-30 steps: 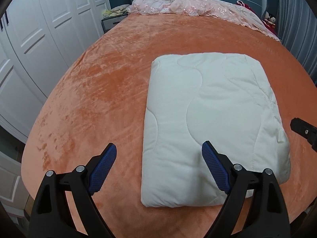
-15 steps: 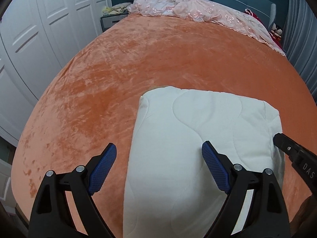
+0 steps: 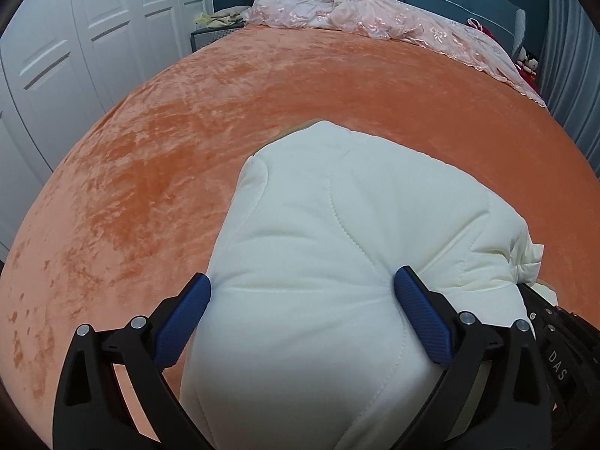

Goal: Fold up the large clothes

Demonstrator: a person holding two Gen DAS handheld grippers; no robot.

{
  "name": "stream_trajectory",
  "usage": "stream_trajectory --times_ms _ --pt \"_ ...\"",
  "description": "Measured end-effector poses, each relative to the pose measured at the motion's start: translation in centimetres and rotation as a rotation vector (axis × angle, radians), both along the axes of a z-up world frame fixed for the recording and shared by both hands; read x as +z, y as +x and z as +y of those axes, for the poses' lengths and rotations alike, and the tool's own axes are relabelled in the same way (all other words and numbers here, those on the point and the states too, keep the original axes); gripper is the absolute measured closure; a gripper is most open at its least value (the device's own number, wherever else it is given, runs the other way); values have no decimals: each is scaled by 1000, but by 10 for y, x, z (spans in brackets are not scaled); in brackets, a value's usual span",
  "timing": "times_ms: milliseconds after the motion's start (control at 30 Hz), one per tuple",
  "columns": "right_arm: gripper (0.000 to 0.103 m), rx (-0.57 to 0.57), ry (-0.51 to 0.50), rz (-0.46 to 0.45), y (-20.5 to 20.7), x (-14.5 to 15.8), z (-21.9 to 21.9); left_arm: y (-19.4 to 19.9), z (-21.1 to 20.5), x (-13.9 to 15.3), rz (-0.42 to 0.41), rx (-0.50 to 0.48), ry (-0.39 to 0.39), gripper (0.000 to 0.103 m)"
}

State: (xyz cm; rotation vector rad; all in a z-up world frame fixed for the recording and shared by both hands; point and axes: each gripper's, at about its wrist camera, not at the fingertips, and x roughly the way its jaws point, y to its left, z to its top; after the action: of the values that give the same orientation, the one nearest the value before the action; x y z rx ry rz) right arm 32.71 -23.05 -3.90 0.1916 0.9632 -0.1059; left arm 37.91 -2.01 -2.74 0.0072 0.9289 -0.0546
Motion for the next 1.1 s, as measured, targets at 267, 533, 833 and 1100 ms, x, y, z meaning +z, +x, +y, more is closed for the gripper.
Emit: stream_trajectory --times_ms 267,533,833,1100 --pt "91 35 -74 8 -36 52 14 -37 14 28 17 -41 4 7" --pt "87 47 16 85 -128 38 17 -130 23 37 75 -102 36 8" --pt "71 20 54 14 -194 84 23 -196 27 46 82 -99 20 8" --pt "34 24 -35 -84 -264 95 39 -249 24 61 -1 -88 52 8"
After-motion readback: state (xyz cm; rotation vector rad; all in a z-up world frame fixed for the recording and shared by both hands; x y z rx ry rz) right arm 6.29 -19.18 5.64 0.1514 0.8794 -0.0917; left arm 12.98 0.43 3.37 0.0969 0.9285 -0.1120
